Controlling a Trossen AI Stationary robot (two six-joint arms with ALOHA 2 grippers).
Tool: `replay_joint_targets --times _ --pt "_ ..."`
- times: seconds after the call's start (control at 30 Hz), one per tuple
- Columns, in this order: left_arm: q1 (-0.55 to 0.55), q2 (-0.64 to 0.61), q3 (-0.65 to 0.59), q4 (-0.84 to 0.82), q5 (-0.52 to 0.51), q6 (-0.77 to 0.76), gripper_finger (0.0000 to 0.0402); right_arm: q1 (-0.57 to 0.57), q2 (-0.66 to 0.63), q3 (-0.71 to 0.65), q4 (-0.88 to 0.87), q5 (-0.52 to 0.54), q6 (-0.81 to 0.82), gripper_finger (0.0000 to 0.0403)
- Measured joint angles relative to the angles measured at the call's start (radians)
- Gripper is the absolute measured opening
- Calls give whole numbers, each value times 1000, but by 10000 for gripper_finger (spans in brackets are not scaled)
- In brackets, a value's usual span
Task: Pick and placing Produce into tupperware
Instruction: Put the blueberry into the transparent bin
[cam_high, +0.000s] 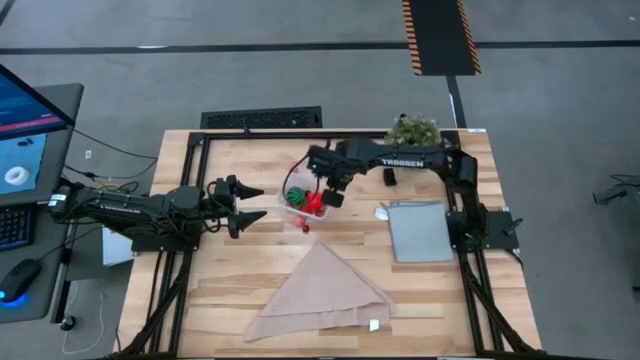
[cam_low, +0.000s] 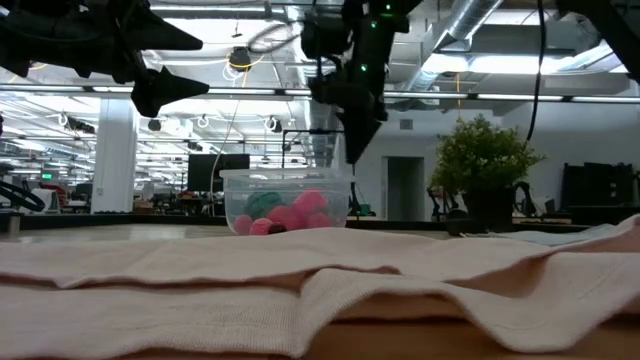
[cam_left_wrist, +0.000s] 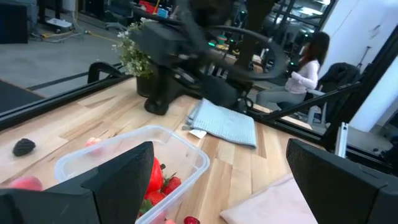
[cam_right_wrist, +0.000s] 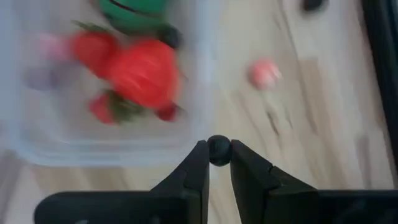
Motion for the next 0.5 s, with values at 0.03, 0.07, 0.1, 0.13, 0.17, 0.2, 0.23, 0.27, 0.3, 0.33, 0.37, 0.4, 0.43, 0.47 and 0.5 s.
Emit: replay_joint_targets --times 0.03,0.07,0.1,0.13,0.17,0.2,0.23,0.27,0.3,0.33,0.37,0.4,0.43,0.47,0.5 --pt "0 0 0 0 6 -1 357 -12 0 0 -20 0 2 73" --pt "0 0 0 0 12 -2 357 -23 0 0 -36 1 3 73" --pt "0 0 0 0 17 -3 357 -32 0 0 -51 1 6 73" --pt "0 0 0 0 22 -4 357 -38 0 0 -70 1 12 72" --pt "0 0 0 0 25 -4 357 -44 0 0 -90 3 16 72" --pt "0 0 0 0 28 -4 357 -49 0 0 -107 8 15 72" --pt "0 0 0 0 28 -4 357 -56 0 0 -120 15 9 72" --pt "0 0 0 0 28 -4 357 -64 -1 0 -129 15 4 72" --pt "0 0 0 1 28 -3 357 -72 -1 0 -132 15 2 72" --pt "0 0 0 1 27 -3 357 -81 -1 0 -132 15 -3 72" --pt "0 0 0 1 27 -3 357 -93 -1 0 -134 17 -14 72" --pt "0 0 0 1 27 -3 357 -106 -5 0 -140 21 -25 72" --pt "0 0 0 1 26 -3 357 -122 -9 0 -147 26 -34 72" --pt "0 0 0 2 26 -3 357 -139 -13 0 -149 29 -45 72" --pt "0 0 0 1 26 -3 357 -159 -14 2 -150 29 -51 71"
